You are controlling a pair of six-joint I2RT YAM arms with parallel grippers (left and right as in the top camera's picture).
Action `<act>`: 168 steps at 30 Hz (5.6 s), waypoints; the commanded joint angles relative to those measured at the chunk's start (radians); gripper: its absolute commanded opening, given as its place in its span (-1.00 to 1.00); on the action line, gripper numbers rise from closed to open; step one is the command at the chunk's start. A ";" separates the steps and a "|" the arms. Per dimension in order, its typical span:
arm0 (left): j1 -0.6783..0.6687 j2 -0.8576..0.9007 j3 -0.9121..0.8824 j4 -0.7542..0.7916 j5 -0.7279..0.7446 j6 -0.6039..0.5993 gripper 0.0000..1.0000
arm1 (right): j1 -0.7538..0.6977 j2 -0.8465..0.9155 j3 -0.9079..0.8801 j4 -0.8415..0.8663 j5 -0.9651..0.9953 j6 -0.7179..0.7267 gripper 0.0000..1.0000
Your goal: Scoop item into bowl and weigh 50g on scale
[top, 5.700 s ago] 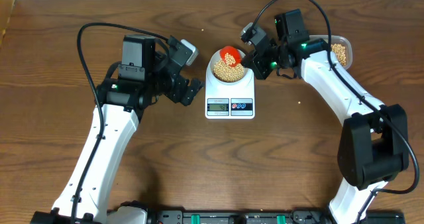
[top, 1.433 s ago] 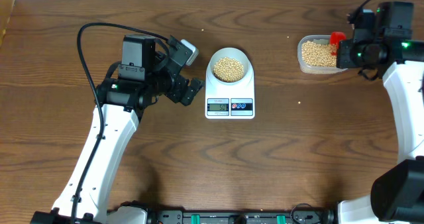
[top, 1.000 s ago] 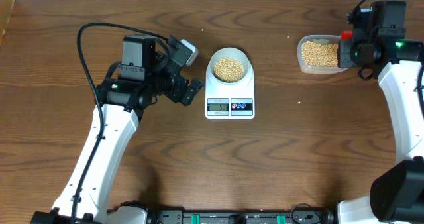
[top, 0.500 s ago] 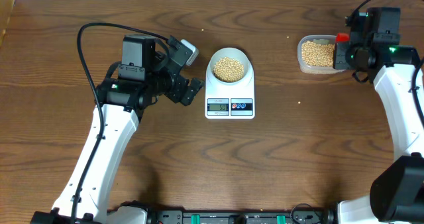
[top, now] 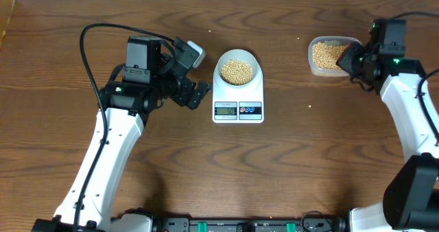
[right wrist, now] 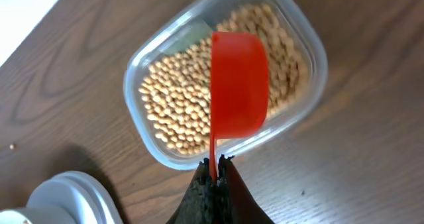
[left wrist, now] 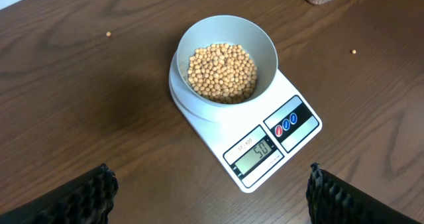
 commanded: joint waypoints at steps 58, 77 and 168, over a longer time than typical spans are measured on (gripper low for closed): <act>0.002 -0.002 -0.004 -0.001 0.013 0.018 0.88 | 0.003 0.024 -0.079 0.100 0.034 0.196 0.23; 0.002 -0.002 -0.004 0.000 0.013 0.018 0.88 | 0.002 -0.010 0.093 -0.162 -0.001 -0.413 0.99; 0.003 -0.002 -0.004 -0.007 0.013 0.018 0.87 | 0.002 -0.012 0.151 -0.257 -0.047 -0.544 0.99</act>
